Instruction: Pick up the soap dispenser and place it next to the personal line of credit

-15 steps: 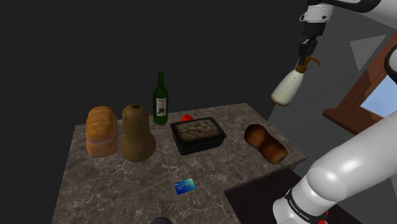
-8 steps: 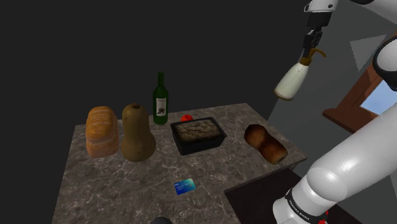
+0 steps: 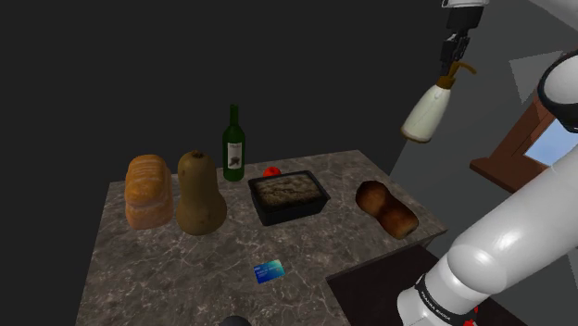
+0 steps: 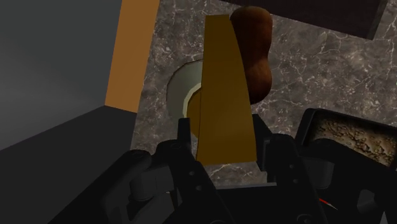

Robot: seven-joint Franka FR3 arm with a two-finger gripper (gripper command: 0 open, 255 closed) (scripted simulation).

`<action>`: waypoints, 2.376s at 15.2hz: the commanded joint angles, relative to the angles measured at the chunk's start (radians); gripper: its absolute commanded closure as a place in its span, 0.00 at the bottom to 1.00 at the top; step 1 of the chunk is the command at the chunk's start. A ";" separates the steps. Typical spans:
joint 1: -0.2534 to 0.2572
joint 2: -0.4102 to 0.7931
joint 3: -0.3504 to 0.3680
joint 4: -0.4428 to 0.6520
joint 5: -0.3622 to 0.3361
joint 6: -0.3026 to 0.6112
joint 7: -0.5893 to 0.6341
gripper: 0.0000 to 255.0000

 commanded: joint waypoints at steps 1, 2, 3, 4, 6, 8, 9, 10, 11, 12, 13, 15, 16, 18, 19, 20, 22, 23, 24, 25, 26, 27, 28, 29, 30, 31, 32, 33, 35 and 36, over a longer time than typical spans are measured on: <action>0.025 -0.055 0.041 -0.079 -0.007 0.017 0.073 1.00; 0.035 -0.078 0.060 -0.115 -0.007 0.026 0.106 1.00; 0.044 -0.098 0.079 -0.149 -0.006 0.036 0.138 1.00; 0.052 -0.117 0.098 -0.182 -0.003 0.045 0.169 1.00; 0.068 -0.150 0.134 -0.241 0.005 0.062 0.230 1.00; 0.084 -0.177 0.168 -0.294 0.017 0.080 0.288 1.00; 0.091 -0.188 0.185 -0.318 0.024 0.089 0.316 1.00; 0.098 -0.199 0.202 -0.341 0.031 0.098 0.344 1.00; 0.105 -0.208 0.218 -0.363 0.039 0.108 0.371 1.00; 0.113 -0.215 0.234 -0.384 0.048 0.117 0.398 1.00; 0.120 -0.222 0.250 -0.403 0.056 0.127 0.424 1.00; 0.135 -0.231 0.282 -0.438 0.074 0.146 0.476 1.00; 0.142 -0.234 0.298 -0.454 0.084 0.156 0.501 1.00; 0.157 -0.237 0.329 -0.482 0.103 0.177 0.551 1.00; 0.165 -0.237 0.345 -0.495 0.113 0.187 0.576 1.00; 0.173 -0.235 0.360 -0.506 0.122 0.198 0.600 1.00; 0.188 -0.229 0.390 -0.525 0.141 0.220 0.648 1.00; 0.196 -0.225 0.406 -0.533 0.151 0.231 0.671 1.00; 0.204 -0.219 0.421 -0.540 0.160 0.242 0.695 1.00; 0.212 -0.212 0.436 -0.546 0.169 0.254 0.718 1.00; 0.220 -0.204 0.451 -0.550 0.177 0.265 0.741 1.00; 0.228 -0.195 0.465 -0.554 0.186 0.277 0.763 1.00; 0.236 -0.185 0.480 -0.556 0.194 0.288 0.786 1.00; 0.244 -0.174 0.495 -0.557 0.201 0.300 0.808 1.00; 0.252 -0.162 0.509 -0.557 0.208 0.312 0.831 1.00; 0.260 -0.149 0.523 -0.556 0.215 0.323 0.853 1.00; 0.268 -0.135 0.537 -0.554 0.221 0.335 0.875 1.00; 0.277 -0.120 0.551 -0.550 0.227 0.346 0.897 1.00; 0.293 -0.087 0.579 -0.540 0.236 0.369 0.941 1.00; 0.301 -0.070 0.593 -0.533 0.240 0.380 0.963 1.00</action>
